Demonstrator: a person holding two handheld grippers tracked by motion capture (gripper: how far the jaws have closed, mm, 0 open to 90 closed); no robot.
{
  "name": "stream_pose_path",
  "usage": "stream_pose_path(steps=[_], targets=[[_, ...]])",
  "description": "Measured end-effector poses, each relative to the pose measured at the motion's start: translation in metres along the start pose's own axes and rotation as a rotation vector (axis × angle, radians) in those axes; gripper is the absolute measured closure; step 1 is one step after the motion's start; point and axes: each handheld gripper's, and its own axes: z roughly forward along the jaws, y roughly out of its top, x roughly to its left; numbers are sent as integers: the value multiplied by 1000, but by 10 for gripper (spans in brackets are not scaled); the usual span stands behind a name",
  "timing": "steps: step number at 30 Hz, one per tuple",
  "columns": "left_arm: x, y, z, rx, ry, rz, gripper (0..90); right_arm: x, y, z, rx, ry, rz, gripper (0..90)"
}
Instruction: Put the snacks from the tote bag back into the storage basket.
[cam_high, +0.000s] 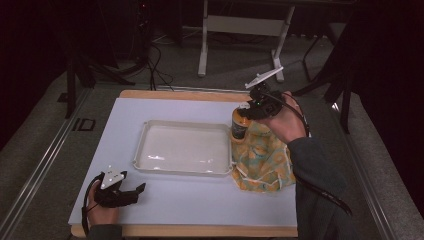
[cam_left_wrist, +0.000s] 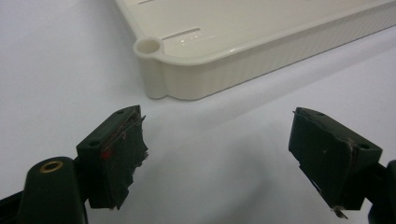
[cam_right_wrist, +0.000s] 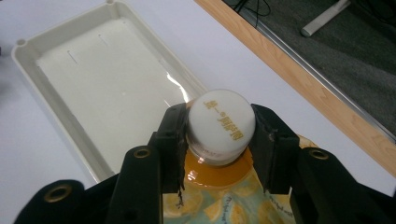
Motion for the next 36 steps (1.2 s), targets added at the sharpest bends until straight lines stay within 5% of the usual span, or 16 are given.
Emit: stream_pose_path(steps=[36], targets=[[0,0,0,2,-1,3,185,31,11,8,-12,60,-73,588]])
